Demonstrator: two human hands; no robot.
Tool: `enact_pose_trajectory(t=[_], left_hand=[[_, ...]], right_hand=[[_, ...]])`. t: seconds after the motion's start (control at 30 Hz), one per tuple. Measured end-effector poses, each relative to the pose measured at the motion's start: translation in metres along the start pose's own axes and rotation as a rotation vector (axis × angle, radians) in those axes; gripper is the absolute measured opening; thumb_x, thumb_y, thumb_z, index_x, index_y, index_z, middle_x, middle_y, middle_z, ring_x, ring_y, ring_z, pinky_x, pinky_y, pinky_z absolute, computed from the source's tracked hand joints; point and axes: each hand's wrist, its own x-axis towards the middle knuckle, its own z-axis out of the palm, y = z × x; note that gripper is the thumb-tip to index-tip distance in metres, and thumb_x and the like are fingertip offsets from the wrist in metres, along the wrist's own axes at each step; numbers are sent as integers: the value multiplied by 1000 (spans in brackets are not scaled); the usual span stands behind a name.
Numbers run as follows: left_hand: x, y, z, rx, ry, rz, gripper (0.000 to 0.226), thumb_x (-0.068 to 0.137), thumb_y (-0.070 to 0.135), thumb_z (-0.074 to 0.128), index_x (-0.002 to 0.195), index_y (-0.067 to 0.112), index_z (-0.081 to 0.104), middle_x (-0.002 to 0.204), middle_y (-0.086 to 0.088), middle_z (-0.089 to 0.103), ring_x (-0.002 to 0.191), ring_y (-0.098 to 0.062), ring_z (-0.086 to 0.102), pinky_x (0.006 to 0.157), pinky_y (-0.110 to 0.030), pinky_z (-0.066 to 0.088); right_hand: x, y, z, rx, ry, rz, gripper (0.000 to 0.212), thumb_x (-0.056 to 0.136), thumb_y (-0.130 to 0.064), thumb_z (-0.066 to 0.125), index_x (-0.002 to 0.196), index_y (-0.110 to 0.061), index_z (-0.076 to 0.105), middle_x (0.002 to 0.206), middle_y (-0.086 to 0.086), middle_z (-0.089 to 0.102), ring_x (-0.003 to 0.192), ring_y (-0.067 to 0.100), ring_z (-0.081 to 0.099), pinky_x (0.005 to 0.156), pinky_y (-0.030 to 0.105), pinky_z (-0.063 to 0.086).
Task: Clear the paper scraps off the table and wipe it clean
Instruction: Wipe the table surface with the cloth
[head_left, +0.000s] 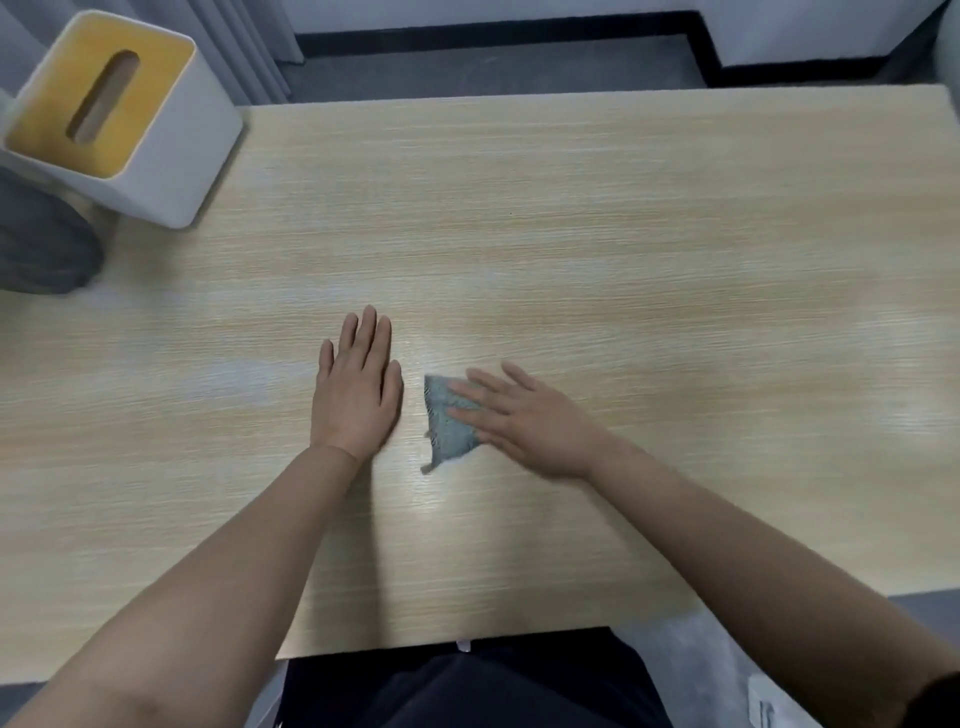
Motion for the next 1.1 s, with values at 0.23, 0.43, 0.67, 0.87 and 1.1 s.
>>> enact_pose_trajectory(t=[0.23, 0.43, 0.67, 0.87, 1.1], left_hand=[[-38, 0, -2, -81, -46, 24, 65, 90, 43, 18, 149, 16, 21, 157, 0, 9, 145, -16, 1, 116, -38, 0], [-84, 5, 9, -95, -40, 9, 68, 88, 46, 11, 149, 18, 19, 154, 7, 4, 143, -12, -3, 115, -38, -1], [-110, -10, 8, -46, -129, 114, 71, 86, 49, 3, 149, 20, 15, 152, 10, -4, 141, -8, -10, 114, -33, -3], [-143, -28, 4, 7, -206, 183, 71, 84, 51, -3, 149, 24, 5, 153, 12, -11, 141, -7, -16, 113, -30, -8], [-174, -35, 15, 22, -197, 166, 72, 84, 51, -4, 150, 23, 6, 153, 11, -10, 141, -8, -15, 114, -33, -6]], right_hand=[[34, 58, -33, 32, 67, 486, 47, 104, -32, 22, 149, -26, 16, 159, -4, 3, 146, 18, -1, 116, 38, -6], [19, -8, -12, 70, 70, 459, 46, 103, -25, 30, 148, -18, 25, 157, 4, 14, 145, 22, 14, 117, 38, 6], [-47, -114, 39, 79, 65, 58, 41, 95, -34, 35, 131, -25, 54, 143, -2, 46, 133, 19, 42, 112, 39, 27], [-42, -75, 21, 82, 75, 312, 48, 100, -26, 36, 147, -24, 26, 155, -2, 23, 143, 19, 15, 115, 40, 8], [-27, -62, 12, 100, 113, 705, 47, 104, -29, 24, 150, -22, 18, 159, -1, 5, 146, 19, 0, 116, 36, -2]])
